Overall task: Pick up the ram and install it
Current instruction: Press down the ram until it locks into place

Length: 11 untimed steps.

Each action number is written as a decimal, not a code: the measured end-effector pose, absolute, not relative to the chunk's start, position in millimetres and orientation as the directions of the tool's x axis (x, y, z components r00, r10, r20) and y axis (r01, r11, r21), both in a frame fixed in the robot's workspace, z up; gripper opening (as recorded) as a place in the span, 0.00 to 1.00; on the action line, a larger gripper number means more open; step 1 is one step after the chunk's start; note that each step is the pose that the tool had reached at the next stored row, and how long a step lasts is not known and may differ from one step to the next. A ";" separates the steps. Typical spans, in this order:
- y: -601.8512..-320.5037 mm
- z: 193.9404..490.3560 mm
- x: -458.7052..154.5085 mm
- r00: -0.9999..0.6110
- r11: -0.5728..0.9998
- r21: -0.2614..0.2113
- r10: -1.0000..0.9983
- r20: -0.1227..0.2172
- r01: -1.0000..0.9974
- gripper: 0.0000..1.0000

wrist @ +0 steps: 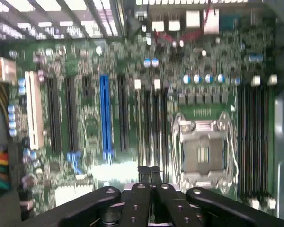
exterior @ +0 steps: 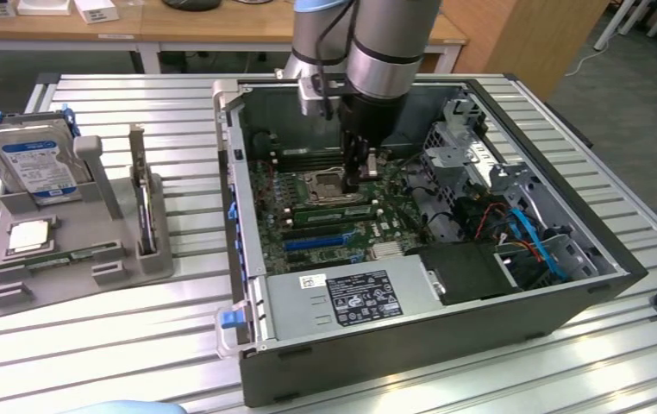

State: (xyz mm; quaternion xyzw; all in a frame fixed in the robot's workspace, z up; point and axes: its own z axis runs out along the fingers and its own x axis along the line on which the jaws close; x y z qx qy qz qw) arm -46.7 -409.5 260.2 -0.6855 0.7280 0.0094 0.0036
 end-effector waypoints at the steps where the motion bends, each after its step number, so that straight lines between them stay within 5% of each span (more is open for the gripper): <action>1: -409.4 260.1 -42.0 -0.060 0.060 0.009 -0.998 -0.018 -0.998 0.10; 11: -409.4 259.3 -4.1 -0.060 0.060 0.009 -0.998 -0.021 -0.998 0.10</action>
